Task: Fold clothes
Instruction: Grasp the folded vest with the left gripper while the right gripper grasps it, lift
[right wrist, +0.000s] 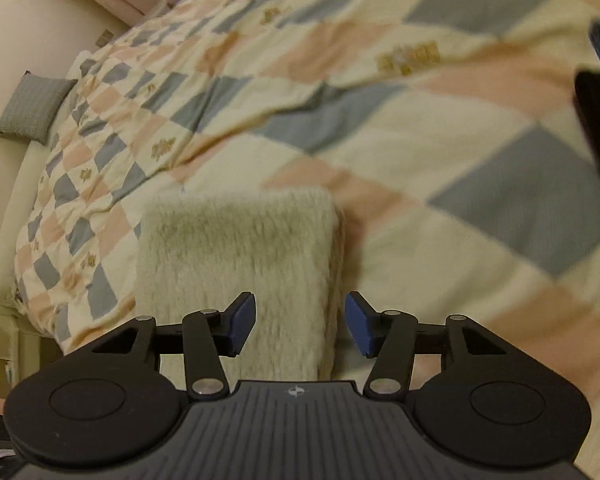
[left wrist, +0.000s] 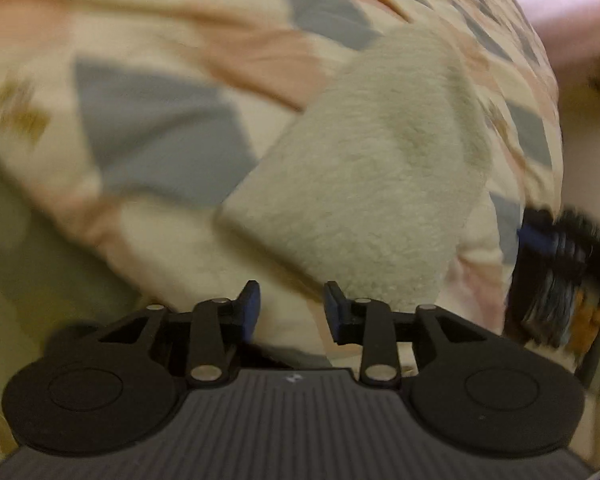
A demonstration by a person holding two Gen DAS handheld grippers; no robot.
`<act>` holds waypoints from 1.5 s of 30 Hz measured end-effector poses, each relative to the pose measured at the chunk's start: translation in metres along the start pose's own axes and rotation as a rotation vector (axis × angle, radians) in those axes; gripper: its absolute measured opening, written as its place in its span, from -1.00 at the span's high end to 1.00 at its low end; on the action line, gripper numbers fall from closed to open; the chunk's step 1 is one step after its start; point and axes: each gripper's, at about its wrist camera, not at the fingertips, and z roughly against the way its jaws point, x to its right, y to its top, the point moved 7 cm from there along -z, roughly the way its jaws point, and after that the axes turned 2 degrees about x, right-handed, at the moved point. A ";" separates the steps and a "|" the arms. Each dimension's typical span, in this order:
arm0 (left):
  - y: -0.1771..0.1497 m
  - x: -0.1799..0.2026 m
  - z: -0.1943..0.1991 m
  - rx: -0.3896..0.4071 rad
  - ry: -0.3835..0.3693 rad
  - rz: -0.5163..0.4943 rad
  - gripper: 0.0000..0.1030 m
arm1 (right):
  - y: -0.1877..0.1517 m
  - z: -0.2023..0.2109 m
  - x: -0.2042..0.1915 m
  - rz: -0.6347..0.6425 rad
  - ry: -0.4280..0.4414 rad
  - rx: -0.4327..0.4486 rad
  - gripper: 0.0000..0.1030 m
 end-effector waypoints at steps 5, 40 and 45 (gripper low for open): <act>-0.028 0.002 -0.023 0.142 -0.178 0.175 -0.22 | 0.006 -0.008 0.000 0.082 0.056 -0.069 -0.11; -0.084 0.023 -0.102 0.636 -0.420 0.614 0.27 | 0.105 -0.172 -0.075 0.769 0.558 -0.687 -0.91; -0.080 0.023 -0.104 0.626 -0.414 0.612 0.25 | 0.090 -0.213 -0.075 0.749 0.585 -0.894 -0.84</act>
